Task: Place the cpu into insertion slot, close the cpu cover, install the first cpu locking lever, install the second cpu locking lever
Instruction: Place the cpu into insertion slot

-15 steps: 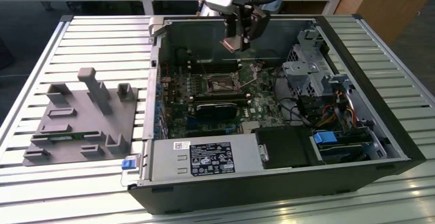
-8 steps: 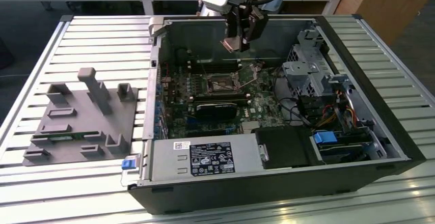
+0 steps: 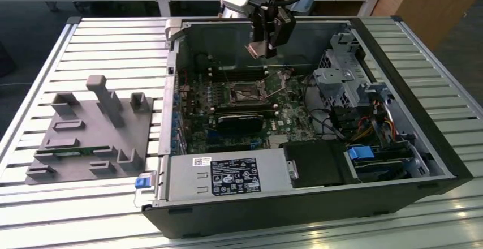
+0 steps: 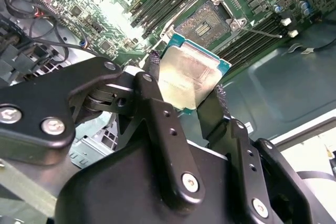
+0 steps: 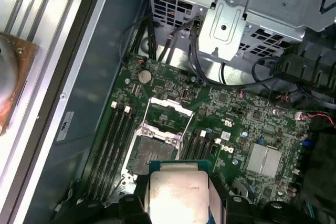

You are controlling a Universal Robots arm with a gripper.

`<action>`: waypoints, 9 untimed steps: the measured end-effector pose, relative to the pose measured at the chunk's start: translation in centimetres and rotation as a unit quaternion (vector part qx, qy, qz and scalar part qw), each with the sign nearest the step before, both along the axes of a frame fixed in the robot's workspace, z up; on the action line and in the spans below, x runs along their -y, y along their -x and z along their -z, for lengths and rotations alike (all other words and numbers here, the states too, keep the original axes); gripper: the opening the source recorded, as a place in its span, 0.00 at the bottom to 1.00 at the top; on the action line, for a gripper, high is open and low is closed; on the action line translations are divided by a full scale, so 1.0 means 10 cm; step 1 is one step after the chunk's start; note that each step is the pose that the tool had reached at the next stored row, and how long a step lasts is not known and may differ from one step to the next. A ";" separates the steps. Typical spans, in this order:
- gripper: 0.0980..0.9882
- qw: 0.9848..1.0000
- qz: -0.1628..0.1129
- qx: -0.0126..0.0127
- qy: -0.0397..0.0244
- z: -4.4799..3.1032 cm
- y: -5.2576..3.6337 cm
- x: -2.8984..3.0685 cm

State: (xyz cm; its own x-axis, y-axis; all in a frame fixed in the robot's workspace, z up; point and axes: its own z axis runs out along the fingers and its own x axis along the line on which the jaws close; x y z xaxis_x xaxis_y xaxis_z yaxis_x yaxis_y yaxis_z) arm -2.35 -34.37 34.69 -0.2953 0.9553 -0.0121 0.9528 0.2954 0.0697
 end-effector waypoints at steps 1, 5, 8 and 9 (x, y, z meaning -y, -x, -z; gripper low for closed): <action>0.49 1.000 0.003 0.000 0.000 0.001 0.000 0.000; 0.49 1.000 0.012 0.000 0.000 0.005 0.000 0.000; 0.49 1.000 0.020 0.000 0.000 0.009 0.000 -0.001; 0.49 1.000 0.022 0.000 0.000 0.010 0.000 -0.001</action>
State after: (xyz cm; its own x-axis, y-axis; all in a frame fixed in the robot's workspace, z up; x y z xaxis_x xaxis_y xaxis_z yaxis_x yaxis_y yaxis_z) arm -2.35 -34.36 34.60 -0.2524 0.9675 -0.0121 0.9650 0.2527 0.0697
